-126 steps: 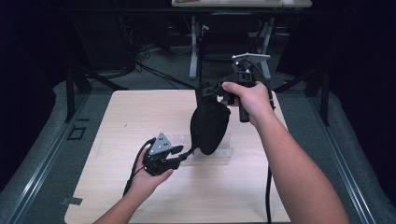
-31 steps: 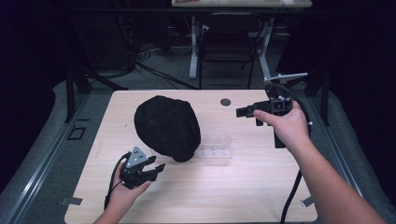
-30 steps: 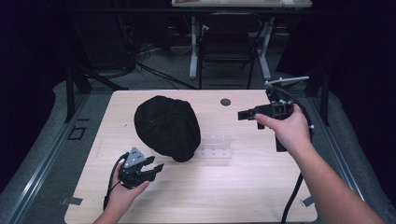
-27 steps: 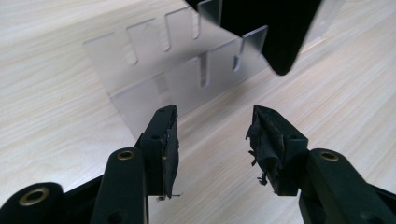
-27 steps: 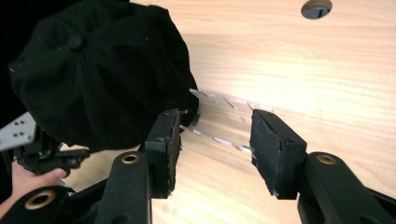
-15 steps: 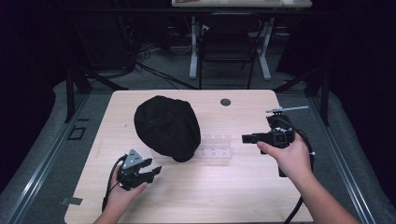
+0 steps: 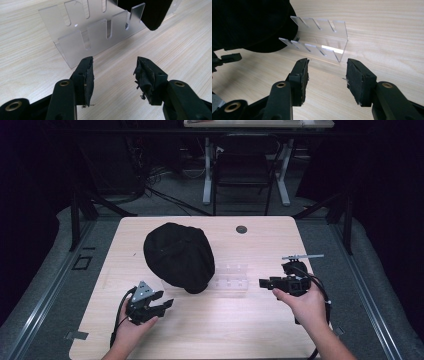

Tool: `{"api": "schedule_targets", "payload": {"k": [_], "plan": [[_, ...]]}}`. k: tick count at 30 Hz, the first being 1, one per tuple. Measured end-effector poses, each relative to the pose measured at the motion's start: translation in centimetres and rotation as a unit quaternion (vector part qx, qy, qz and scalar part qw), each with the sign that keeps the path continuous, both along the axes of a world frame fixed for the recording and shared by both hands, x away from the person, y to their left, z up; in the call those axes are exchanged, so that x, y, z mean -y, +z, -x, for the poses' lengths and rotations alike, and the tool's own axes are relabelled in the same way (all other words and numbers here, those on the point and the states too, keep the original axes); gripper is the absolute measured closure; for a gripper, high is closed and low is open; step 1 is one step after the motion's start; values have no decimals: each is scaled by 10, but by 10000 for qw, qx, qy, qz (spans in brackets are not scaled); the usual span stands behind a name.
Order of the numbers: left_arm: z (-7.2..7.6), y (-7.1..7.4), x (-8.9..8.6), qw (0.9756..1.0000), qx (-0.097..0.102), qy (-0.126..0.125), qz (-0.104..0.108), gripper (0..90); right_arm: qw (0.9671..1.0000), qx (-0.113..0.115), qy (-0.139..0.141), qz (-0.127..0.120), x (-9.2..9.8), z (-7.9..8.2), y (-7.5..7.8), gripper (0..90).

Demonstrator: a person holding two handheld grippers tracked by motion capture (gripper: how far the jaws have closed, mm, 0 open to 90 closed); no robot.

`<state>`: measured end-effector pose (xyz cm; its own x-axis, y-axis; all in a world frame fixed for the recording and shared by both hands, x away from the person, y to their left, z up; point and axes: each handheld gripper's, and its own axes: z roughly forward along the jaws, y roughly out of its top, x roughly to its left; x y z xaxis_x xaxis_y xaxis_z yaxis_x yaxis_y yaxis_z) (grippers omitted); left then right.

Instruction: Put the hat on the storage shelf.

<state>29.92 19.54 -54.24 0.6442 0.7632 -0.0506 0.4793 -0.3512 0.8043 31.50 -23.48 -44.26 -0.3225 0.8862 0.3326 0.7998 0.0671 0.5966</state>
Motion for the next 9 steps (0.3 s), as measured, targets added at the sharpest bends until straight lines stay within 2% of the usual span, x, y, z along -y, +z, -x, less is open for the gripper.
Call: {"api": "schedule_targets", "payload": {"k": [5, 7, 9], "plan": [[1, 2, 2, 9999, 118, 13, 69, 495, 10000, 76, -42, 31, 2, 4, -13, 513], [3, 8, 11, 9991, 278, -58, 329, 498, 9997, 220, -62, 56, 4, 7, -16, 509], [0, 12, 24, 9983, 297, -199, 459, 498, 9990, 412, -116, 119, 6, 10, -21, 505]]}}
